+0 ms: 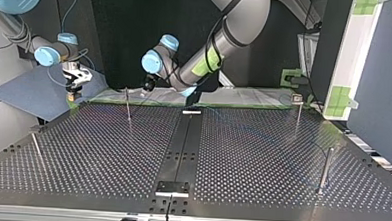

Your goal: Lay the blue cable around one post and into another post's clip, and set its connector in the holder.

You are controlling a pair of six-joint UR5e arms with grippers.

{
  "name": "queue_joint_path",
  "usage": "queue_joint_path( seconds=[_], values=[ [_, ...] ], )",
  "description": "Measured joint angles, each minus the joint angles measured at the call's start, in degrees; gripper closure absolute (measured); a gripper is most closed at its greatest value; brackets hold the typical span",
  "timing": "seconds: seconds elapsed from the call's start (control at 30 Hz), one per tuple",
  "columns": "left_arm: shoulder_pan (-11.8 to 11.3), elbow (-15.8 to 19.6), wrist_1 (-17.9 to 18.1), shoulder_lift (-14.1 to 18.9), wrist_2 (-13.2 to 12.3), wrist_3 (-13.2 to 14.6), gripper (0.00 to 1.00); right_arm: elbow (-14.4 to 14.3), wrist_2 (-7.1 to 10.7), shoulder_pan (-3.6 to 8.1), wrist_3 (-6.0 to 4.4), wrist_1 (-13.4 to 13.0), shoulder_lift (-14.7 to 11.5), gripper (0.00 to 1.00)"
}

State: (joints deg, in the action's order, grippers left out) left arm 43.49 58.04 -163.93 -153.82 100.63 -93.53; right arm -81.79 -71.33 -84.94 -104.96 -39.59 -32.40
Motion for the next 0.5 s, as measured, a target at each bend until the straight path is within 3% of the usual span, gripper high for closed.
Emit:
queue_joint_path(
  seconds=[0.2, 0.5],
  values=[
    [1.2, 2.1, -0.2, 0.6, -0.7, 1.9, 0.0, 0.0, 0.28, -0.07, -0.04, 0.6, 0.0, 1.0],
    [2.4, 1.6, -0.1, 0.6, -0.4, 0.4, 0.0, 0.0, 0.36, -0.18, -0.27, 0.8, 0.0, 1.0]
  ],
)
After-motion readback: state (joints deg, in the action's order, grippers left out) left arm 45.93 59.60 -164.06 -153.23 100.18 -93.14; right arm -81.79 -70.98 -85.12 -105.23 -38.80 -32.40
